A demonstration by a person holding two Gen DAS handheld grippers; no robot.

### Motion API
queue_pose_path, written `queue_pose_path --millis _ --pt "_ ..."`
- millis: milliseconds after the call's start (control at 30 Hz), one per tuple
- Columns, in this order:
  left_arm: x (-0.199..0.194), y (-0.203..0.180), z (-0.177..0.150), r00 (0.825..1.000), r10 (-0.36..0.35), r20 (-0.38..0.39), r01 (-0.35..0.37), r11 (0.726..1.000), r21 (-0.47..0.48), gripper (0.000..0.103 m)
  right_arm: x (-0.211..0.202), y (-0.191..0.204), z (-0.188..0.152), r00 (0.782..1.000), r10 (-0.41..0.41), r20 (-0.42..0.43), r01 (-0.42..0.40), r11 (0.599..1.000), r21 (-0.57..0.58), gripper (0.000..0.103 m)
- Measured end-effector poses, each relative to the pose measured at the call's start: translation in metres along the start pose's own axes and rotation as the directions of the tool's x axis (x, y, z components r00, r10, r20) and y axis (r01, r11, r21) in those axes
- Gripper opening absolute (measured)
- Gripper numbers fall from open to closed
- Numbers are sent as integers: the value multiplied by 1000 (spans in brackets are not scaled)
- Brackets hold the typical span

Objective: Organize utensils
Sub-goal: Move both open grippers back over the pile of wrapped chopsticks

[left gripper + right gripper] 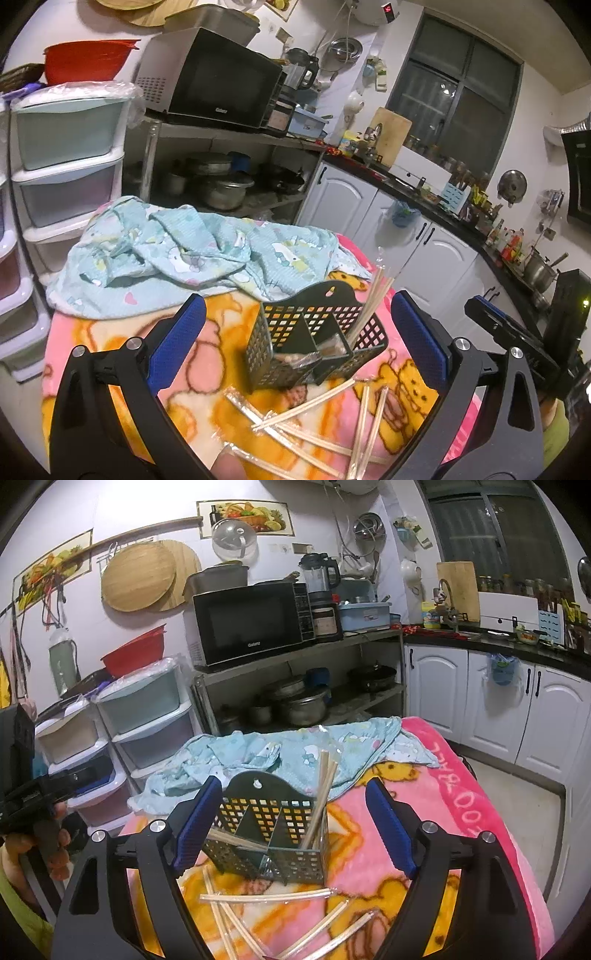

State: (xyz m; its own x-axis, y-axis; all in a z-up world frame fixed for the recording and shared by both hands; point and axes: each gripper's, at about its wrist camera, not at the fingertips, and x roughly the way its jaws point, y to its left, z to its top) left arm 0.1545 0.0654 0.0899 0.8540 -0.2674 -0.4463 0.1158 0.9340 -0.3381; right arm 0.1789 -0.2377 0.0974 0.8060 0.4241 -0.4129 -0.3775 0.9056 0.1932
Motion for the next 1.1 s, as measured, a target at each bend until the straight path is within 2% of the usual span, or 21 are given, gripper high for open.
queue_pose_path --millis 500,1100 --pt "1 25 -32 997 38 -72 -42 997 -59 92 4 3 -21 997 -11 -72 9 1000 -30 78" --pt "21 40 -81 976 70 -205 -89 992 -86 92 17 -6 -55 984 -40 -172 37 999 -20 78"
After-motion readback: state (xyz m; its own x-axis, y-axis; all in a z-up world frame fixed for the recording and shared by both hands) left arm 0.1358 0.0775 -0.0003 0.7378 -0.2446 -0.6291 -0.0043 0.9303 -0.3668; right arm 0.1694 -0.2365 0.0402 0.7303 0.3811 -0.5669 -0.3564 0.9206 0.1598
